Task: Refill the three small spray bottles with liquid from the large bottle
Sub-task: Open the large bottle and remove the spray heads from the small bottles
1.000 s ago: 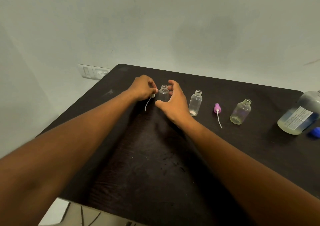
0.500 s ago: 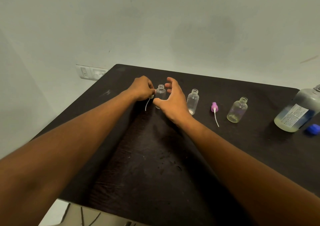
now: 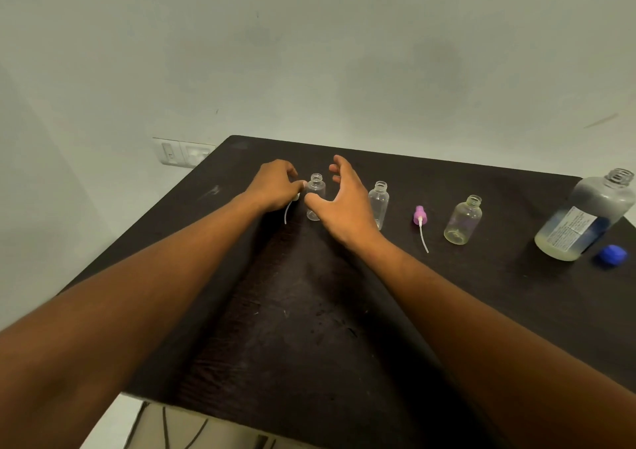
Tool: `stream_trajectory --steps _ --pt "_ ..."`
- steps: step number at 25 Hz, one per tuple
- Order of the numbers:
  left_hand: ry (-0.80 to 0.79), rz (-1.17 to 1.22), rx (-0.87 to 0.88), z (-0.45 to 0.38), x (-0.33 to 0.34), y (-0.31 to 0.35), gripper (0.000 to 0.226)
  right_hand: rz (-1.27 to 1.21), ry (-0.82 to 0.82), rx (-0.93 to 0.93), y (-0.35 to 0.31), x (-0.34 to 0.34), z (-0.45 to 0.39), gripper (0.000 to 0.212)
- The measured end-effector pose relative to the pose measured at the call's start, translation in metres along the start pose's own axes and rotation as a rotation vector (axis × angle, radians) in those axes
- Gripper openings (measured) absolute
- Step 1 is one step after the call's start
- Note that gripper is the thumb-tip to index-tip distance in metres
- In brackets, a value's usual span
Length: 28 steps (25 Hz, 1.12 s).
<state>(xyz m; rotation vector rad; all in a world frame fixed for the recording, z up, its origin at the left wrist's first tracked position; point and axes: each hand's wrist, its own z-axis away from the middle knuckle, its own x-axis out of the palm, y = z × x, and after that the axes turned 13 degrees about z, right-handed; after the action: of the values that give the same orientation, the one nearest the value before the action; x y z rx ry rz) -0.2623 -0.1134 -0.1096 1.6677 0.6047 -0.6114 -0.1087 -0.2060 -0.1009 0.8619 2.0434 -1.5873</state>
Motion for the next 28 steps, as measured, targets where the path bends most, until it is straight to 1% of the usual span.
stream_trajectory --steps 3,5,10,20,25,28 --pt "-0.008 -0.012 0.011 0.008 -0.004 0.000 0.054 0.070 -0.015 -0.046 -0.007 -0.010 0.008 0.090" --pt "-0.023 -0.020 0.015 0.013 -0.007 0.002 0.056 0.126 -0.032 -0.070 -0.010 -0.016 0.014 0.090" --pt "-0.064 0.000 -0.009 0.024 -0.006 0.002 0.052 0.216 -0.022 -0.127 -0.012 -0.028 0.025 0.093" --pt "-0.073 -0.011 -0.031 0.022 -0.002 0.002 0.048 0.241 0.010 -0.157 -0.005 -0.048 0.033 0.093" --pt "-0.052 -0.018 -0.003 0.027 -0.007 0.003 0.054 0.244 0.056 -0.234 0.002 -0.066 0.046 0.088" --pt "0.030 0.005 0.076 0.040 -0.017 0.017 0.056 0.355 0.148 -0.278 0.015 -0.092 0.053 0.085"
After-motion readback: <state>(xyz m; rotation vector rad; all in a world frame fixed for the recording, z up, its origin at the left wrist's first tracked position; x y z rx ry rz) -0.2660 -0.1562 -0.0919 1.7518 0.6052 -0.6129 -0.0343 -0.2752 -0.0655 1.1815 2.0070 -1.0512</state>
